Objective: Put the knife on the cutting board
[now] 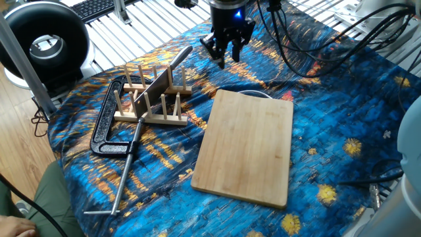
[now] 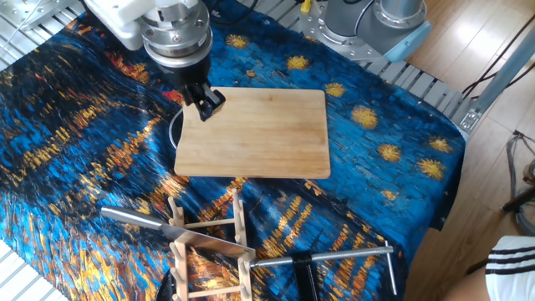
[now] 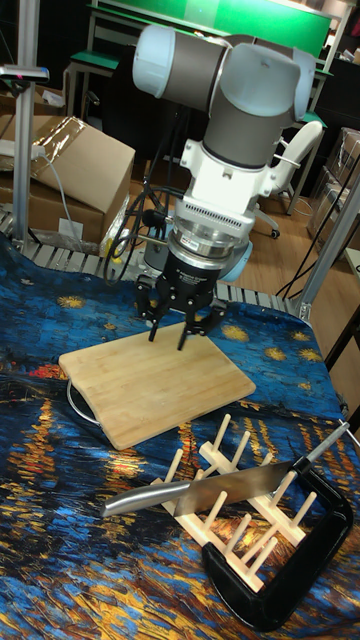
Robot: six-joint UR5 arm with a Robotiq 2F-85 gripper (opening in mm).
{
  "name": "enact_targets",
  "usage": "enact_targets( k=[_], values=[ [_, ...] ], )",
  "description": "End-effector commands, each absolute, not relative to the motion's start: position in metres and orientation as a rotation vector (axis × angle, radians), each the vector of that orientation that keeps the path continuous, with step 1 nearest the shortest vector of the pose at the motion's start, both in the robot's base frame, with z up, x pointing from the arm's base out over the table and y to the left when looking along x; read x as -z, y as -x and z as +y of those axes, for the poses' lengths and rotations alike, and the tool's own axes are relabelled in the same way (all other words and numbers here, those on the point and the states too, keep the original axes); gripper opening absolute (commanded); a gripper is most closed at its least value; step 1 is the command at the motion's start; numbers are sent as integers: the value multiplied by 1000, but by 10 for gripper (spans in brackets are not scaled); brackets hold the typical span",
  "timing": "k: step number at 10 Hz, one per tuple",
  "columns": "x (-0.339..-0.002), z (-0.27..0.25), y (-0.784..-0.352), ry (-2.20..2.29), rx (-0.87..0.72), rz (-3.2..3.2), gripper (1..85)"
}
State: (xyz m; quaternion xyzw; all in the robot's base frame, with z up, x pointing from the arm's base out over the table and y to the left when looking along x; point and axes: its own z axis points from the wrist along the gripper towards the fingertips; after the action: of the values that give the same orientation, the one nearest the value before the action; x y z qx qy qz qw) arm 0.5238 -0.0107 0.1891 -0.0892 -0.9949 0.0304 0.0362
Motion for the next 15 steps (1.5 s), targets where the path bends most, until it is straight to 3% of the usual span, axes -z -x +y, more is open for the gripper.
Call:
enact_targets(
  k=[1,6,15],
  values=[
    [-190,-12,-518,362,-111,-3028,10],
    [-190,8,-526,480,8,-3034,10],
    [-188,17,-549,614,42,-3094,10]
  ],
)
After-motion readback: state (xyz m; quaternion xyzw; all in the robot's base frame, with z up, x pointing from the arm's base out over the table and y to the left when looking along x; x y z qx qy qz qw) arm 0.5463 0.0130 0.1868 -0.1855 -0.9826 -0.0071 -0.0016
